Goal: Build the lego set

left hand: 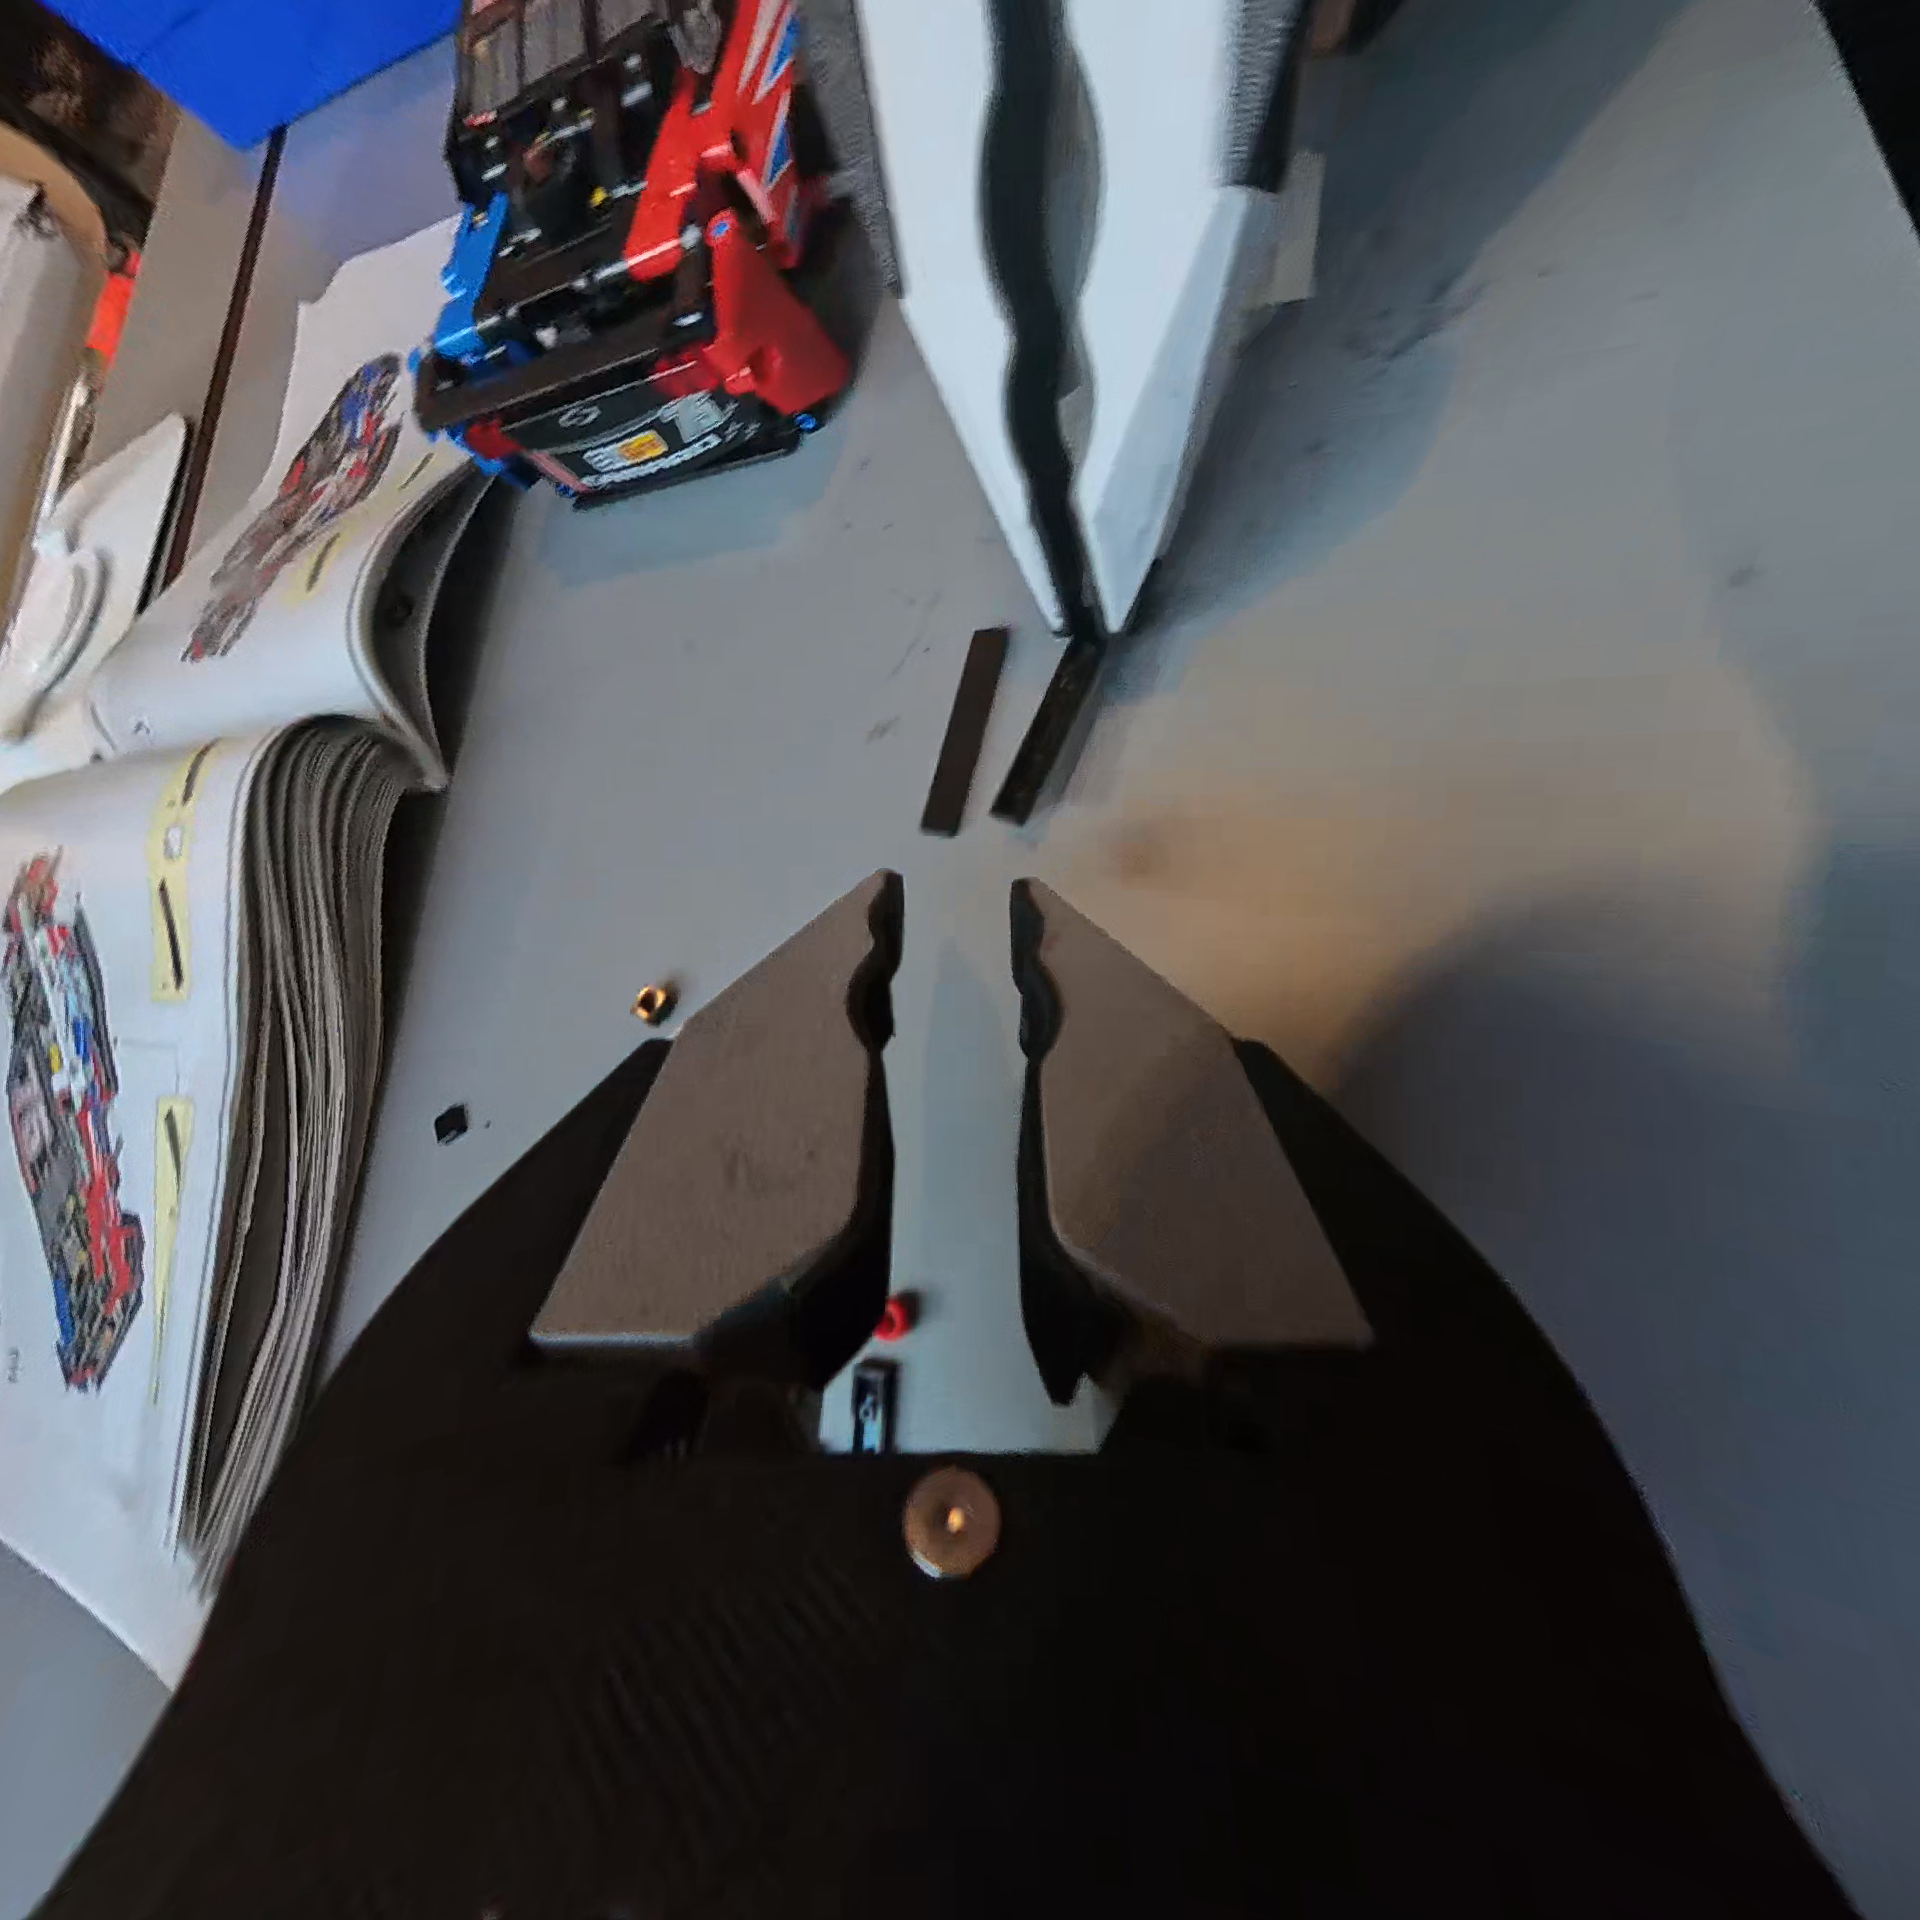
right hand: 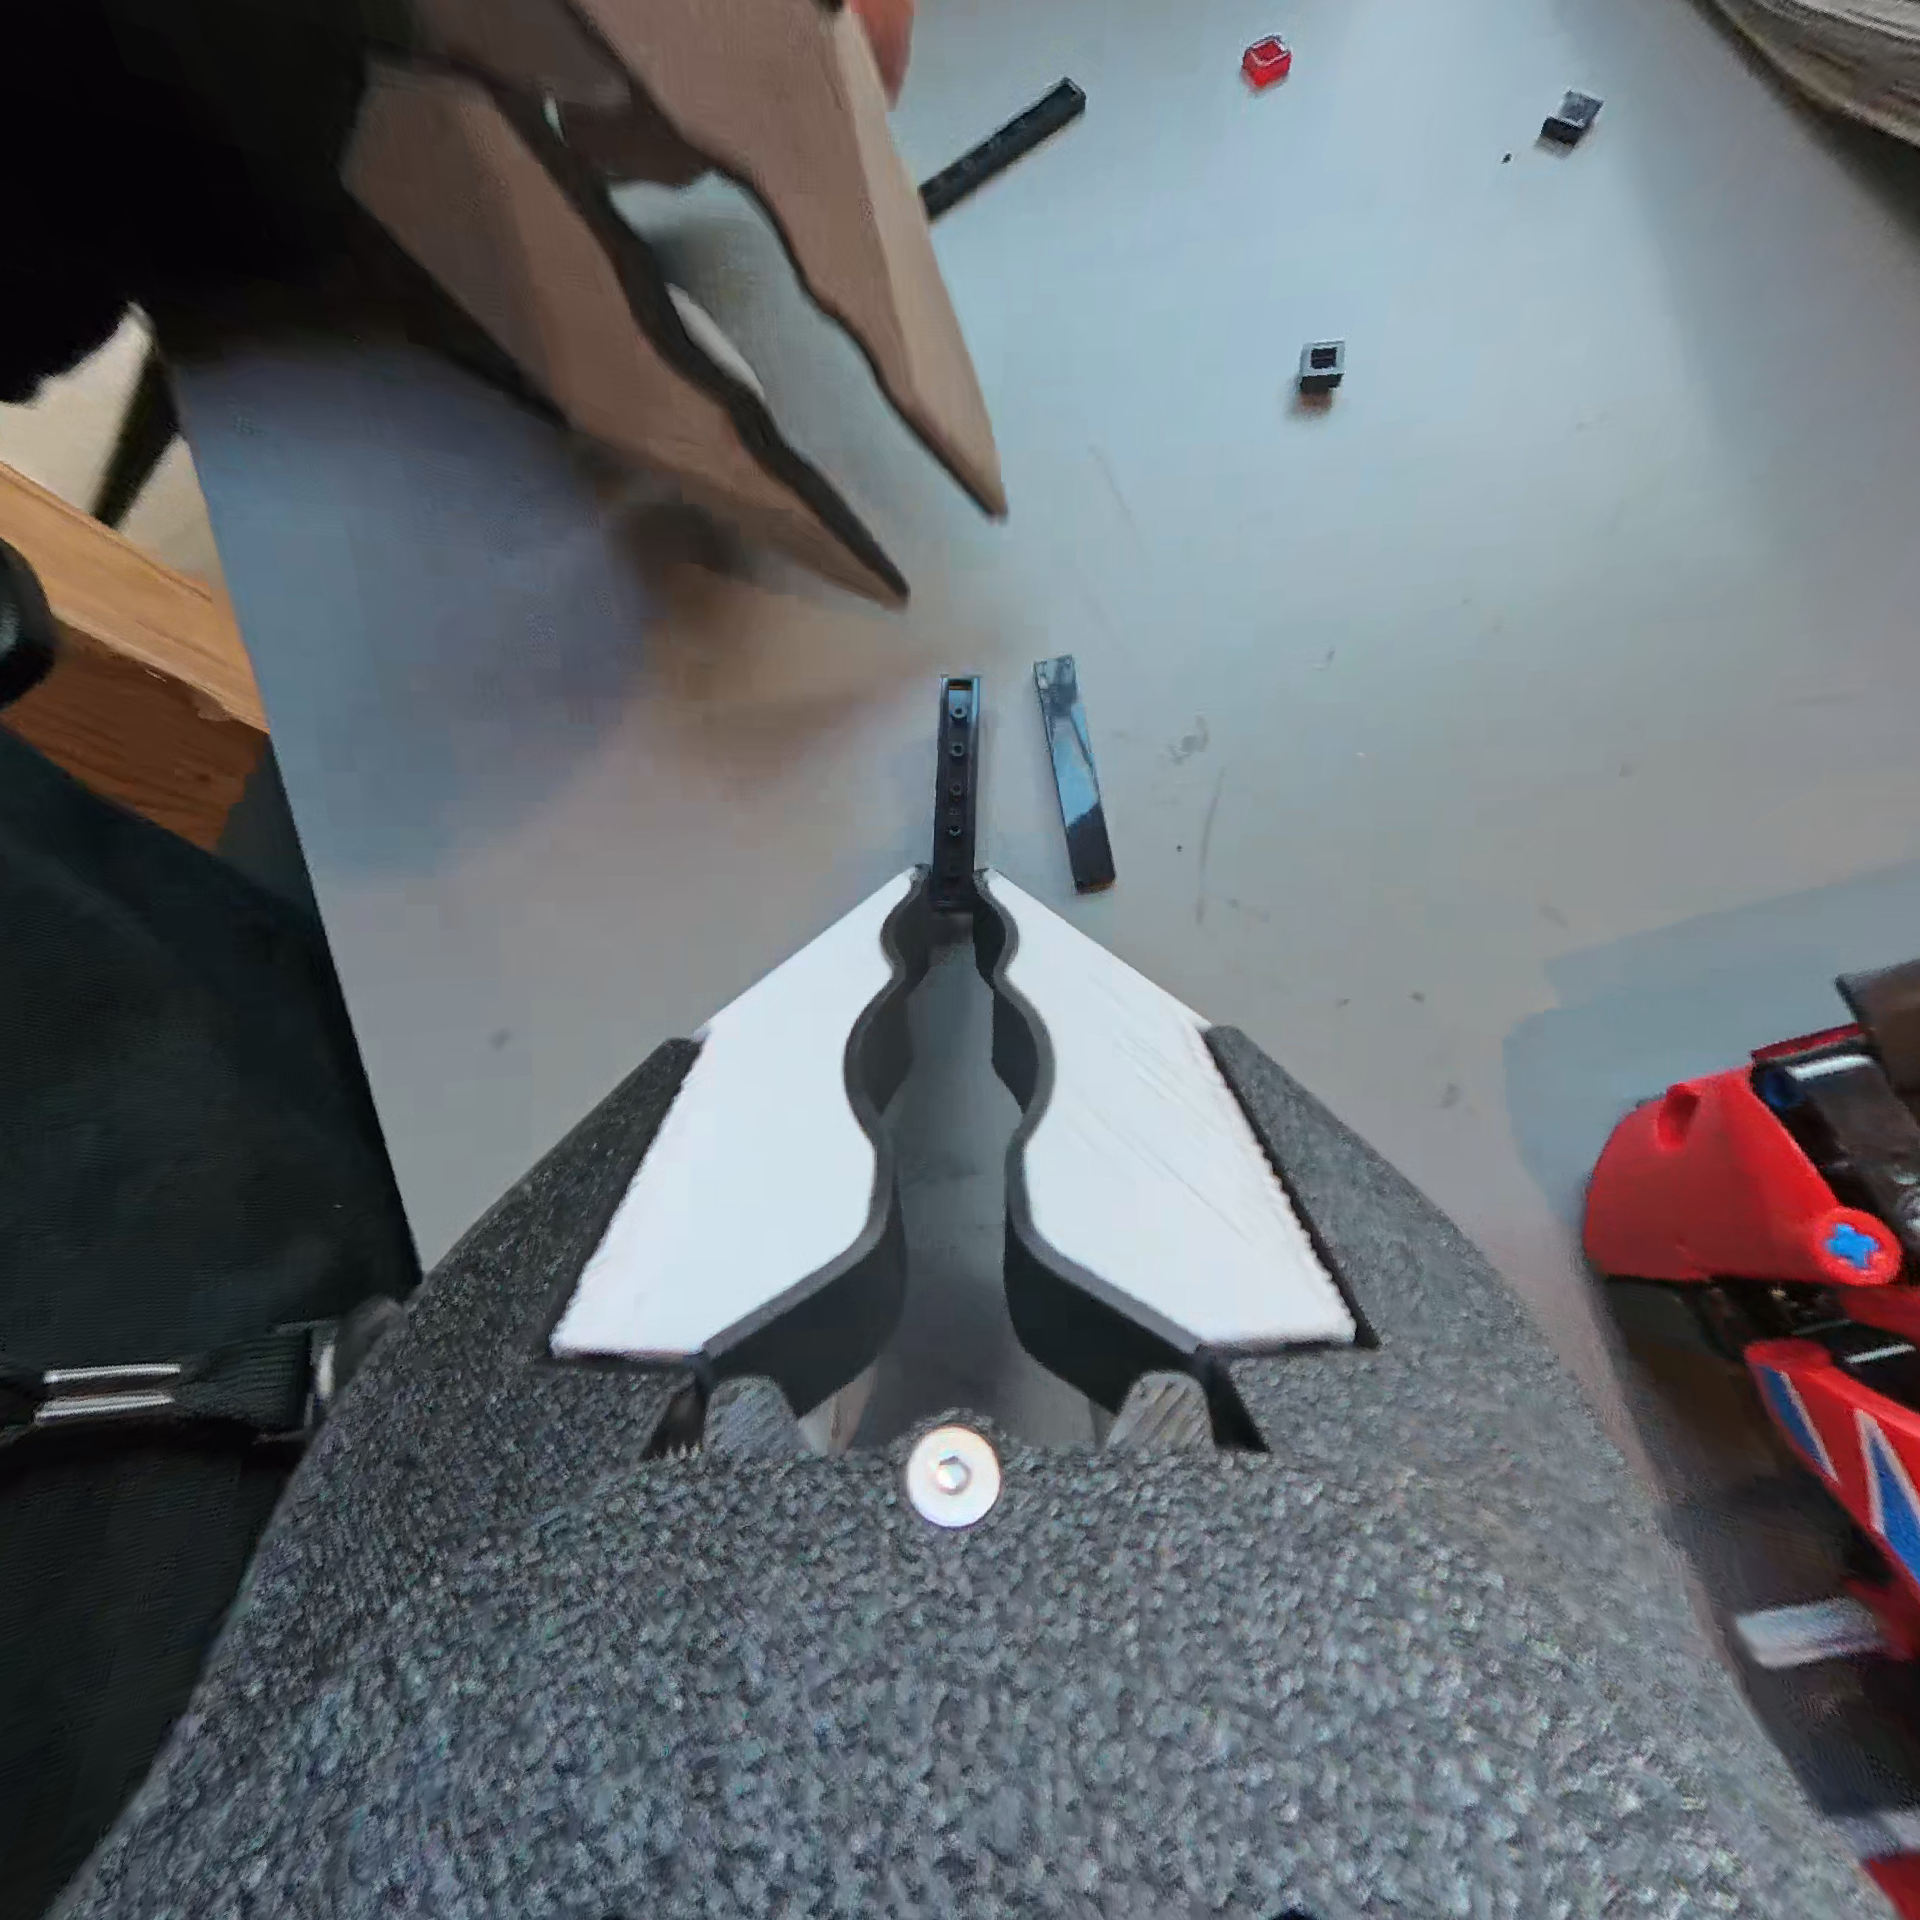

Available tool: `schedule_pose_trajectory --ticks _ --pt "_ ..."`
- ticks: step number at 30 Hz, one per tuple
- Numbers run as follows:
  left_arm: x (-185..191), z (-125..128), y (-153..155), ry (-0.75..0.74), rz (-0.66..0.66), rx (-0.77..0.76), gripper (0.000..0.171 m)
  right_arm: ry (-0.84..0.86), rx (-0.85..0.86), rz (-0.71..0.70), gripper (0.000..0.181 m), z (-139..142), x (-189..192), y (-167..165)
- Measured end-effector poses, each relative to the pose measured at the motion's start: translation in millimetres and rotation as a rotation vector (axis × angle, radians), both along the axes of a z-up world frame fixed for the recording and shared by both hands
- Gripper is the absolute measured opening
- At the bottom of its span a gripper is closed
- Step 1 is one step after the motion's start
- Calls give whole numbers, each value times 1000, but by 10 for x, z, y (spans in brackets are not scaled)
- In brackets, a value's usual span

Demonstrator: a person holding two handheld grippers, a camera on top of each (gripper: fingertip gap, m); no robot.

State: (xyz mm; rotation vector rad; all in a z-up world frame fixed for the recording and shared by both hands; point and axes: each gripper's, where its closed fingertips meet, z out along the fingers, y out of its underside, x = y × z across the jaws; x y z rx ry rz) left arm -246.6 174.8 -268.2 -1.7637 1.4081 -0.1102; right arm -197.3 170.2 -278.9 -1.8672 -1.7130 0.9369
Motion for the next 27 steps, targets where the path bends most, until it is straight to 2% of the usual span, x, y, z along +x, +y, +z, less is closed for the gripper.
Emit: schedule_pose_trajectory --ticks 3,7,9,11,12,14,15,17,19,21,24,27 --pt "166 -71 -108 40 -94 27 21 39 -107 -13 6 77 -31 -24" --pt "256 -38 -66 48 -103 102 17 64 -272 14 6 137 -42 -144" --pt "284 -71 -103 60 -126 95 6 71 -306 15 6 139 -43 -160" --pt "283 -119 -117 88 -134 79 2 78 -317 -1 6 140 -42 -135" --pt "284 -133 -121 84 -120 37 0 88 -303 -8 0 155 -41 -112" --pt "297 -132 -155 28 -74 -132 0 119 -214 0 4 210 -38 -69" --pt "314 -133 -182 -24 -40 -257 0 131 -146 10 15 241 -38 -52" --pt "358 -74 -185 -171 42 -484 0 125 13 67 26 267 -22 -66" --pt "425 13 -317 -332 20 -733 0 96 222 121 28 253 -11 -41" --pt "397 -6 -304 -388 44 -827 0 74 407 195 26 245 -21 -53" --pt "396 -56 -356 -414 30 -927 0 64 590 302 19 262 -75 -147" --pt "433 -22 -408 -452 -3 -1022 0 24 659 366 12 215 -94 -185"
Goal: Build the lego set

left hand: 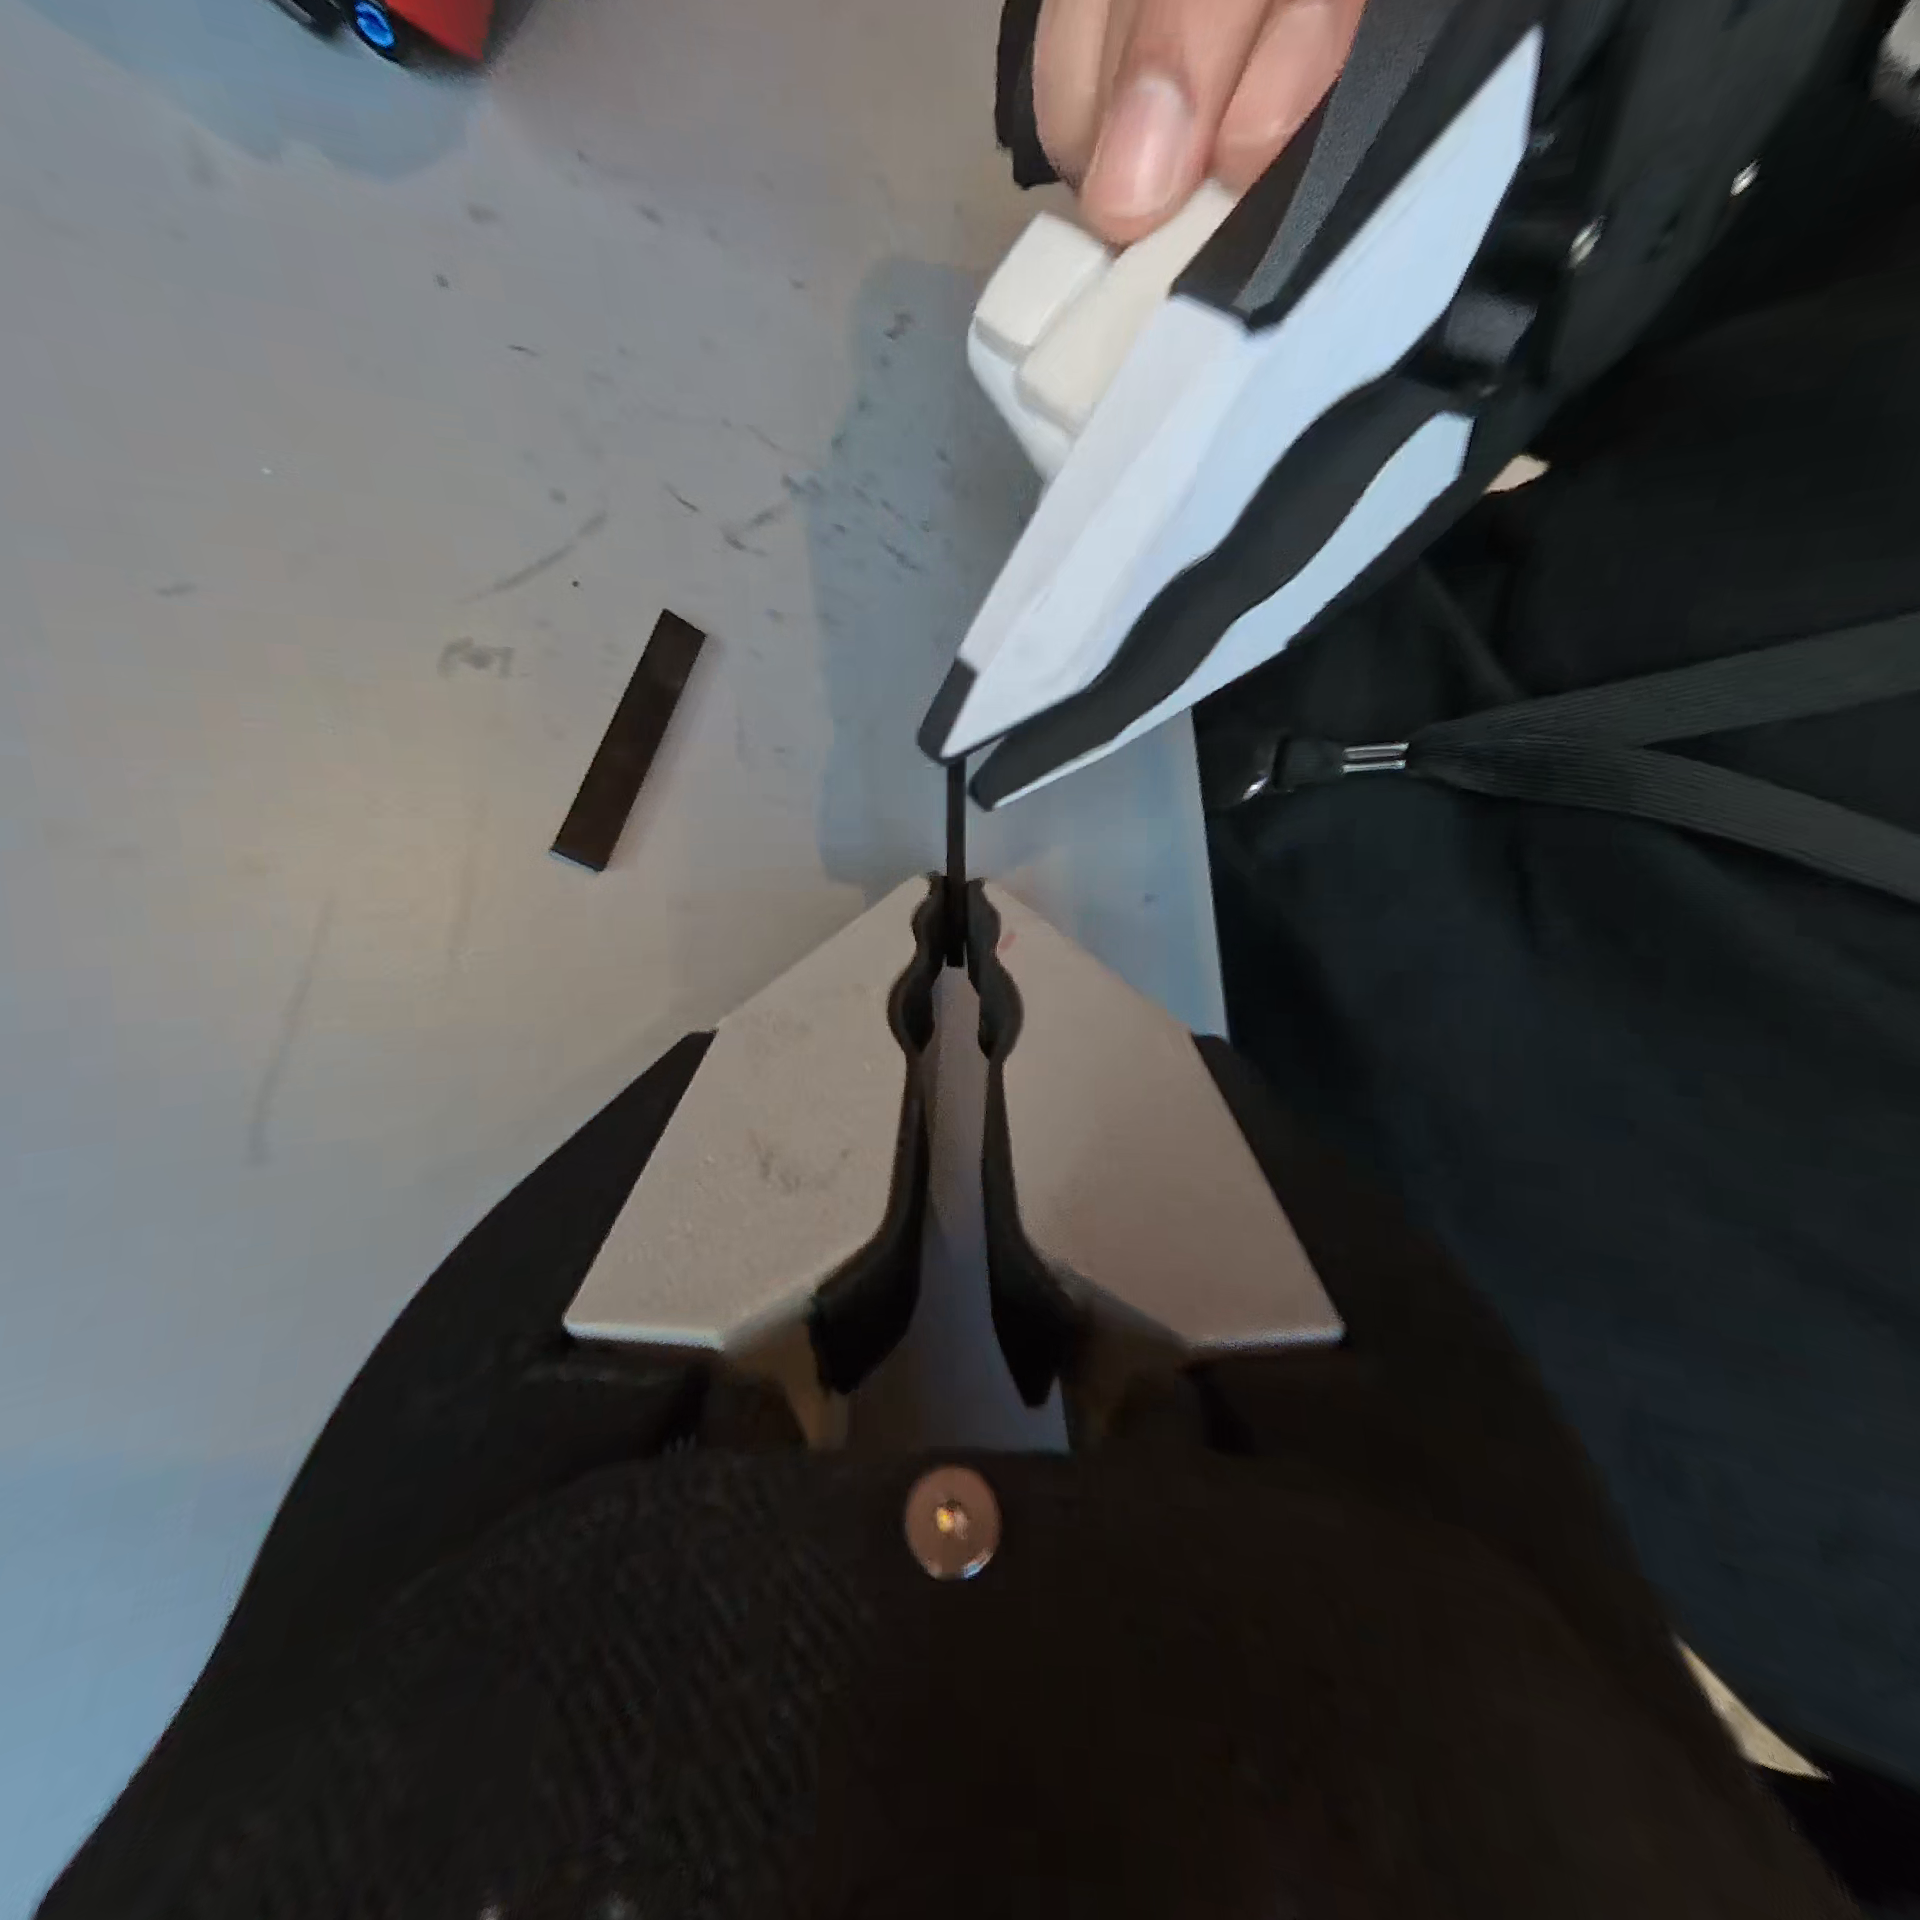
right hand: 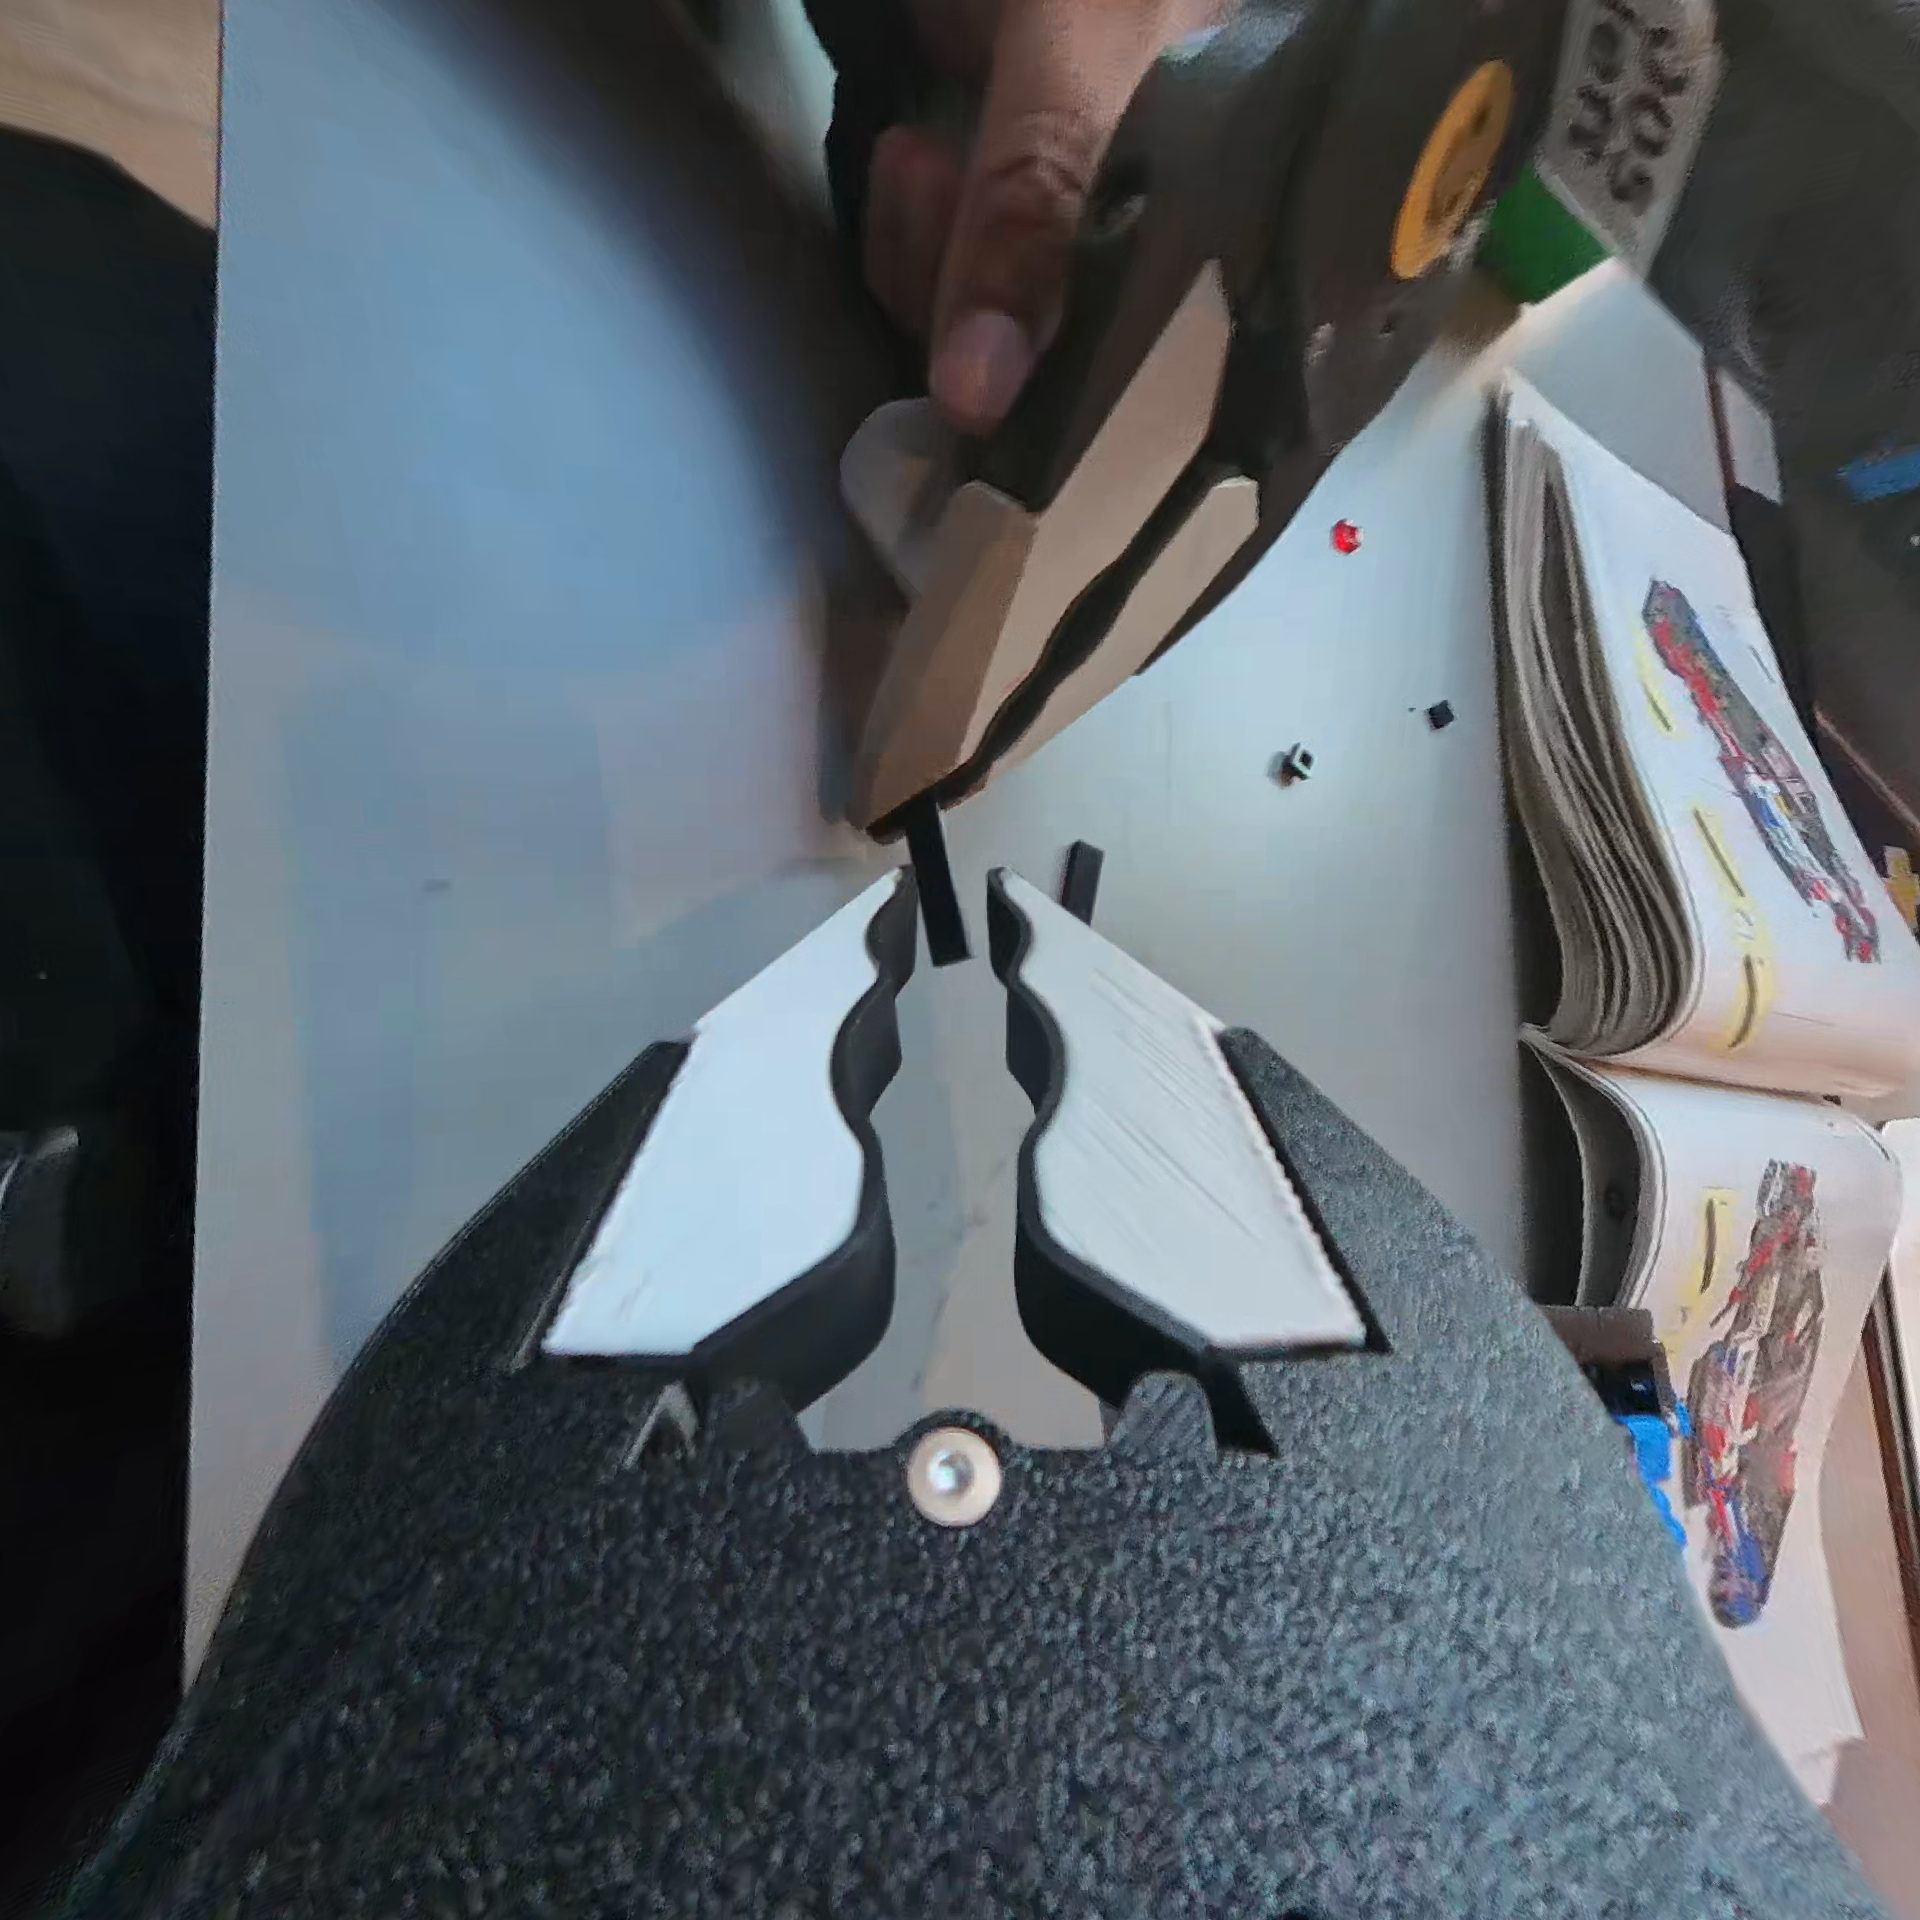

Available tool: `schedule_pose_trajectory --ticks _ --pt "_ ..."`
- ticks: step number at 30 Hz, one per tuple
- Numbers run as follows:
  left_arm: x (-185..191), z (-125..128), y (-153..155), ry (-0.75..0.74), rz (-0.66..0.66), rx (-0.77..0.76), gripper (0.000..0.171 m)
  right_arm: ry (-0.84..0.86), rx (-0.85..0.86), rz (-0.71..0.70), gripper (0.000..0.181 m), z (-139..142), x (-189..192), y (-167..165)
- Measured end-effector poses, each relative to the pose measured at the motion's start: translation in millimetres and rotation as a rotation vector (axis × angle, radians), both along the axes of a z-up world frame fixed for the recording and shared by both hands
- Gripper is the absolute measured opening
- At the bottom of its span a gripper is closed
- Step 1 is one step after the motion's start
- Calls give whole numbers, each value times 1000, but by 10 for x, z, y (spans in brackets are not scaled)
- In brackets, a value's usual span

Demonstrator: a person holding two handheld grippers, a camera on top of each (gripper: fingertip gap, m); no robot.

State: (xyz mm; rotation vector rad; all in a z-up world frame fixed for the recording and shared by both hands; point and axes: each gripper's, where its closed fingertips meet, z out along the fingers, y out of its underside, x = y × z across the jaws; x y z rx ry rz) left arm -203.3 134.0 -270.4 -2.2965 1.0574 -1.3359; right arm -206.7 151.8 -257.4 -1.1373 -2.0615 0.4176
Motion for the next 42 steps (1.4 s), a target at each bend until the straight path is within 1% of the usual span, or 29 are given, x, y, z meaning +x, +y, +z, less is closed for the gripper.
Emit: schedule_pose_trajectory --ticks 3,4,7,8,9,10,12,14,16,18,22,23,25,32,39,42 --pt "26 84 -30 -53 -17 -18 0 -38 34 20 10 -62 27 12" --pt "25 91 -34 -55 -20 -19 0 -39 24 27 7 -64 34 -6" --pt "35 82 -36 -55 -16 -35 0 -45 -21 13 7 -80 52 -22" --pt "28 63 -14 -42 -2 -30 5 -54 -41 1 7 -98 68 -18" --pt "0 38 17 -17 12 -10 21 -62 -66 -23 7 -119 88 4" --pt "-48 15 54 14 23 31 28 -74 -98 -61 7 -150 117 49" --pt "-211 -35 222 119 69 185 30 -117 -200 -137 7 -240 214 137" --pt "-359 -16 422 209 121 354 31 -125 -348 -198 7 -254 280 175" --pt "-354 64 480 207 118 458 29 -145 -433 -260 7 -274 344 250" --pt "-298 80 487 210 93 518 29 -150 -469 -311 7 -263 380 339" --pt "-288 -86 528 360 17 641 31 -179 -456 -363 7 -227 457 474" --pt "-275 -123 528 382 -3 653 31 -190 -470 -364 7 -224 464 472" --pt "-209 -117 512 355 -21 651 29 -200 -489 -363 7 -222 453 474" --pt "-213 -130 575 319 -7 614 26 -258 -502 -352 8 -278 464 483" --pt "-209 -126 563 328 -14 638 25 -261 -438 -353 12 -279 519 510" --pt "-289 -115 563 354 -4 655 26 -237 -426 -361 15 -232 609 525"
